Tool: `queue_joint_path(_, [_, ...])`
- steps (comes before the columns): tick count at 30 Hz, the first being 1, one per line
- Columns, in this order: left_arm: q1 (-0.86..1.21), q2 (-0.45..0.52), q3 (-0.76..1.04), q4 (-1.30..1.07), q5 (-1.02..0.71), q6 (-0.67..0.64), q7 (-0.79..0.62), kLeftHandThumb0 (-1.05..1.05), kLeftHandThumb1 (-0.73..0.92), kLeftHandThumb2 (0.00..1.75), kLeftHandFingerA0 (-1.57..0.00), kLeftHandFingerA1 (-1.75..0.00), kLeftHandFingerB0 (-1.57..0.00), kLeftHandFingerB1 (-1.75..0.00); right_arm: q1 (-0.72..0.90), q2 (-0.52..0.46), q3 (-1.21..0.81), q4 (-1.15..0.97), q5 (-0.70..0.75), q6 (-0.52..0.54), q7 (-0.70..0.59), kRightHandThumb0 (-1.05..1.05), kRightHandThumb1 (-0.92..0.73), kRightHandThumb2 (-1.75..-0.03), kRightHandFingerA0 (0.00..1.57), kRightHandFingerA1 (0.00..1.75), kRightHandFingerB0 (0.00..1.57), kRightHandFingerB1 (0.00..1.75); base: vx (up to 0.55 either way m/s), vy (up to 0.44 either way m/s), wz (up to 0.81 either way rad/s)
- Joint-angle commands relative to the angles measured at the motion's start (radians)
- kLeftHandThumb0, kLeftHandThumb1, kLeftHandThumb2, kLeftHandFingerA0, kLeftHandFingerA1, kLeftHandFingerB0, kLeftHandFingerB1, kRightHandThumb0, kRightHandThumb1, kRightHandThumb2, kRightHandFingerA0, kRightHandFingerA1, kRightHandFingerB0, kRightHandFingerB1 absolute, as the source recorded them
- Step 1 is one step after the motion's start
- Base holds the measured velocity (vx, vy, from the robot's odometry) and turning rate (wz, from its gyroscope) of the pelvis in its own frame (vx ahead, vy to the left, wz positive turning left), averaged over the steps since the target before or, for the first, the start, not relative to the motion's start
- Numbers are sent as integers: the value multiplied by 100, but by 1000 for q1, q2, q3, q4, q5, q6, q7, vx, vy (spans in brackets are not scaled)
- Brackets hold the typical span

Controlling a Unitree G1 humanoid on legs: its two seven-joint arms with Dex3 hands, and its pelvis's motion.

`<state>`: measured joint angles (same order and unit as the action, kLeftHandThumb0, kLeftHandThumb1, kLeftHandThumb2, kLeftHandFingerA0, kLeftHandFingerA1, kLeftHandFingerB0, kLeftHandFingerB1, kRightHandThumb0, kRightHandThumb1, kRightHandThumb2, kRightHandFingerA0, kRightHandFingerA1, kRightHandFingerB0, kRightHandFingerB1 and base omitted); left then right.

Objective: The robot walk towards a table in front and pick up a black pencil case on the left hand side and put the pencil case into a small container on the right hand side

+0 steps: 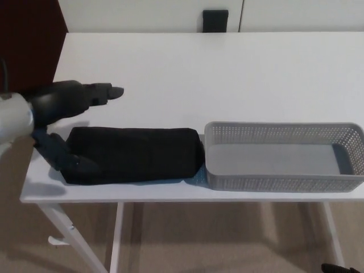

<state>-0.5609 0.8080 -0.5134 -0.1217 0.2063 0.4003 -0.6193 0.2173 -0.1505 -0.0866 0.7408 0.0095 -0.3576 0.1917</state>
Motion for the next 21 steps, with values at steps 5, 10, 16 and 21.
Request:
queue_joint_path(5, [-28, -46, -31, 35, 144, 72, -46, -67, 39, 79, 0, -2, 0, 0, 1, -12, -4, 3, 6, 4, 5, -55, -43, -74, 63, 53, 33, 45, 0, 0, 0])
queue_joint_path(10, [-23, -71, -53, 38, 200, 66, -44, -70, 40, 80, 0, -1, 0, 0, 10, -10, -4, -5, 4, 15, -1, -53, -44, -73, 63, 52, 33, 45, 0, 0, 0])
queue_joint_path(16, [-15, -104, -62, 62, 228, 62, -56, -69, 40, 80, 0, 0, 0, 0, 10, -16, 3, -8, -7, 20, -4, -54, -44, -74, 62, 52, 33, 45, 0, 0, 0])
queue_joint_path(21, [-9, -139, -72, 88, 248, 72, -69, -66, 40, 79, 0, 0, 0, 0, -4, -16, 0, -3, 1, 28, 4, -54, -44, -74, 61, 52, 32, 45, 0, 0, 0])
